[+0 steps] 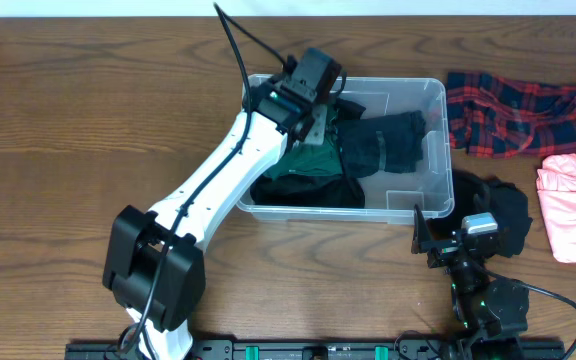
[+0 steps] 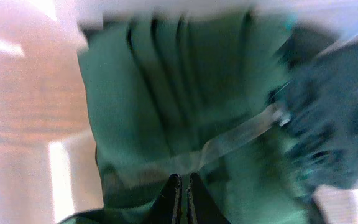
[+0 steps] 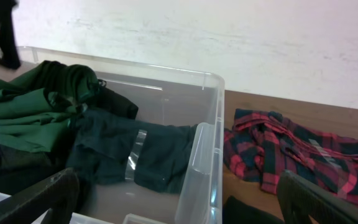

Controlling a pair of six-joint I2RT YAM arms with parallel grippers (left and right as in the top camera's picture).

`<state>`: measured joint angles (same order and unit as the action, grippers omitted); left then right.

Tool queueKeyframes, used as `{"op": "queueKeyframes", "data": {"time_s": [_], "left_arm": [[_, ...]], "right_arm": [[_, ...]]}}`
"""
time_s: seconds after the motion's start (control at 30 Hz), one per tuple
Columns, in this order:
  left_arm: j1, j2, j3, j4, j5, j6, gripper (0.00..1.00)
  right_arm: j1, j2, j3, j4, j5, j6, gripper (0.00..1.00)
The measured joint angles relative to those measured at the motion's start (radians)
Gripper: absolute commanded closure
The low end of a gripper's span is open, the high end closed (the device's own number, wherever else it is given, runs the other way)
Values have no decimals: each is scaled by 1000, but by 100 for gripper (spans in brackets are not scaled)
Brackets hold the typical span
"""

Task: Pack container
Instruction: 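Lower the green shirt into the container and press it down, then open the left gripper and retract the left arm to the left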

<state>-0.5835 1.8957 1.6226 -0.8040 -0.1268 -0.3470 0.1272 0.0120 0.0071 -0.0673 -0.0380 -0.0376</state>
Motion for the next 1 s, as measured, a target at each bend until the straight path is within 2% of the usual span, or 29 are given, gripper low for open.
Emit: {"op": "queueKeyframes", "data": {"time_s": [0.37,0.73,1.0], "left_arm": [[0,1,-170,24,46,-42,94],[1,-3,-174,37,56,-46,94],[51,-134,-167,110,88,-46,86]], "right_arm": [[0,0,0,0,0,0,1],[0,0,0,0,0,0,1],[0,0,0,0,0,0,1]]}}
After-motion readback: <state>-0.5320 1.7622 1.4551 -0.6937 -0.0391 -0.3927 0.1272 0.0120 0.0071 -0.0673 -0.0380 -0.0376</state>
